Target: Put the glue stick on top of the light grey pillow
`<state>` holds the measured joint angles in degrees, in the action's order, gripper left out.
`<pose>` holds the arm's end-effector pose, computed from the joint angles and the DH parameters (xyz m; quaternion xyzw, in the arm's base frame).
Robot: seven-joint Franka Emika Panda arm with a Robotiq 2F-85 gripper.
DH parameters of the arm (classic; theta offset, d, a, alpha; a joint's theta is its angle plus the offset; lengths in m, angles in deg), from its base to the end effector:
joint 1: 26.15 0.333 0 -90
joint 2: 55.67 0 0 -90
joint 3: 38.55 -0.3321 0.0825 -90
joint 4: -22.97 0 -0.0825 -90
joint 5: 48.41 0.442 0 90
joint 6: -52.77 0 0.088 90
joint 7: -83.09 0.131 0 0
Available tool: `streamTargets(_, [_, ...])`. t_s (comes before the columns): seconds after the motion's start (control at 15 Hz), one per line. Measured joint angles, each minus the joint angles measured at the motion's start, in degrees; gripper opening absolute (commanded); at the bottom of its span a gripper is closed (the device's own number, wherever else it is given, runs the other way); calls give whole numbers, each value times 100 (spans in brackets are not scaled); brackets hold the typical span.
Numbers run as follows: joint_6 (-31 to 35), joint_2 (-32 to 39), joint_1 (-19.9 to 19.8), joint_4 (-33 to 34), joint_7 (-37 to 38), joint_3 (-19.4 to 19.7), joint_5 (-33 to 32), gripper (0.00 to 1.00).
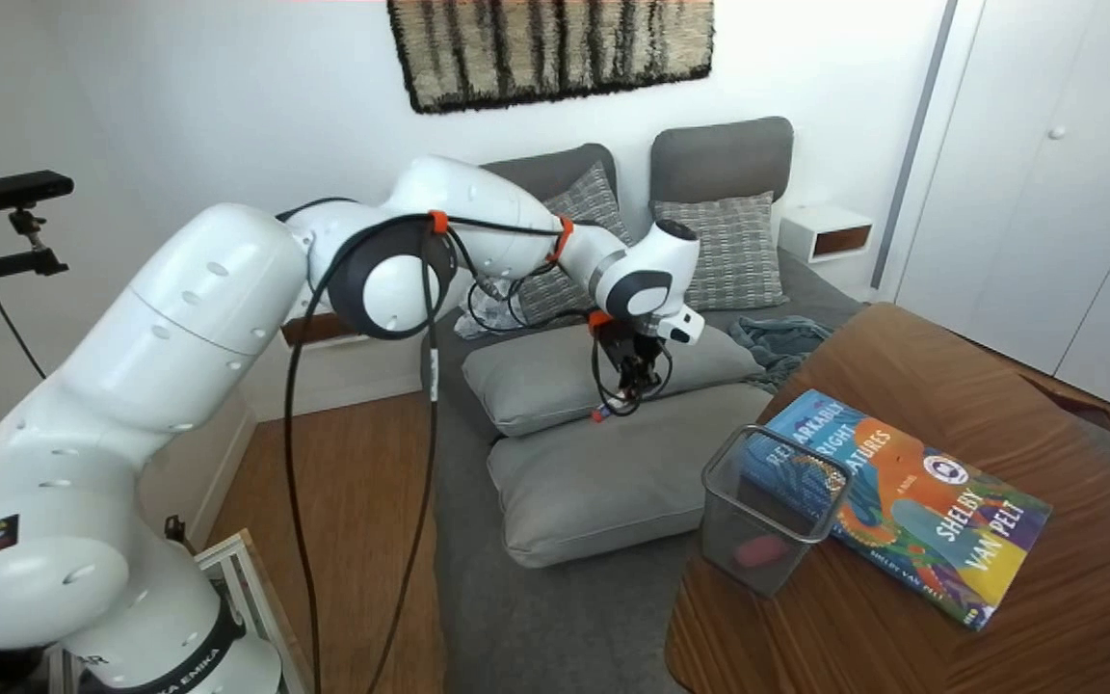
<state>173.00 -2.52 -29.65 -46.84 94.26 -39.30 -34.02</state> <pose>0.8137 -0.0244 0.1619 -0.9755 0.1877 0.0318 0.1099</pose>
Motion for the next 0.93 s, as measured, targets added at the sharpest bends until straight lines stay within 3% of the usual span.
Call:
streamTargets(0.53, [-665, 1334, -307, 1590, 543, -206, 449, 7])
streamTargets(0.6, [-753, 1444, -328, 1759, 640, -205, 449, 55])
streamTargets(0.73, [-903, 1651, -343, 2066, 824, -196, 446, 62])
streamTargets(0.93, [-994, 1884, -303, 2432, 1120, -150, 406, 83])
